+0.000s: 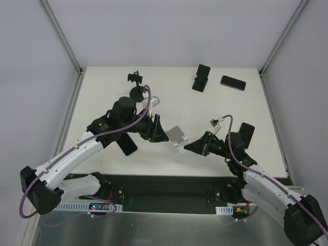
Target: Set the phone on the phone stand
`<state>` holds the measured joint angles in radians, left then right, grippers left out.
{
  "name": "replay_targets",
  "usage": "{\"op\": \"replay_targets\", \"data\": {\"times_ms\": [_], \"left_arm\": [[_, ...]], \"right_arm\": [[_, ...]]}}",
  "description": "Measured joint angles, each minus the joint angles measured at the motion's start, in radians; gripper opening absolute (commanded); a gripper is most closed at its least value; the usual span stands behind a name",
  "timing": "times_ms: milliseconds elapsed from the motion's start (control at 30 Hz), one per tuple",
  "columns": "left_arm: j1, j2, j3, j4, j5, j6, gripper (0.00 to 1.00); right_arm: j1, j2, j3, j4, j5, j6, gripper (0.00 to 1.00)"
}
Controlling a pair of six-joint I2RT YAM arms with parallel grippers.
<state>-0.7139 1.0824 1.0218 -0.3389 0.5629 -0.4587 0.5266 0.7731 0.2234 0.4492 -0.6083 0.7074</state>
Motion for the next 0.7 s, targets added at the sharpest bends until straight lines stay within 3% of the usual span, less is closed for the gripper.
{"op": "replay_targets", "data": {"times_ms": [367, 700], "left_arm": [[-0.007, 0.076, -0.001, 0.085, 0.003, -0.023, 0.36], [-0.007, 0.058, -0.100, 0.307, 0.003, -0.111, 0.26]], "right_arm": [[-0.002, 0.000, 0.003, 0.010, 0.003, 0.014, 0.01], [-0.004, -0.006, 0.003, 0.009, 0.030, 0.028, 0.01]]}}
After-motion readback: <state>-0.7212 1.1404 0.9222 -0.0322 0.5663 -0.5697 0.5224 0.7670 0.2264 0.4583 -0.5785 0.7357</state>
